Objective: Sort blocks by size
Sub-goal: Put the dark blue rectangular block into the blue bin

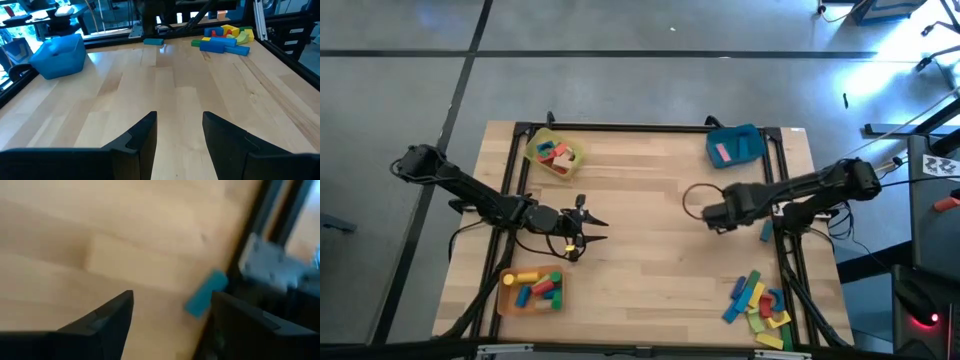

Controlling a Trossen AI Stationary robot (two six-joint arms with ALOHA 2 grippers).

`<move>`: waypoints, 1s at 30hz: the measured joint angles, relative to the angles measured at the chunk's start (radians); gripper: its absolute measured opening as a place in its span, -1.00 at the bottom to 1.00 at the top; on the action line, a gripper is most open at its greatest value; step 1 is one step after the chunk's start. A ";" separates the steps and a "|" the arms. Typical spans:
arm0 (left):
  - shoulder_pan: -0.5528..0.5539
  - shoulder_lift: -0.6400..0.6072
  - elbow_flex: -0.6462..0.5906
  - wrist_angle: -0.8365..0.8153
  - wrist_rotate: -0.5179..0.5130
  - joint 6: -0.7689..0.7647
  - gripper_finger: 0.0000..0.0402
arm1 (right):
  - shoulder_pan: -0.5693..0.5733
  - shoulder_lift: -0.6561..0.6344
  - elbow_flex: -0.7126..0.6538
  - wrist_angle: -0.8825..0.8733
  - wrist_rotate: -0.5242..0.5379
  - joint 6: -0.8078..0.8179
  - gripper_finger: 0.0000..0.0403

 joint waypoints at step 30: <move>0.000 0.000 0.000 -0.004 0.000 0.019 -0.29 | 0.566 0.009 -0.133 0.484 -0.351 0.902 0.23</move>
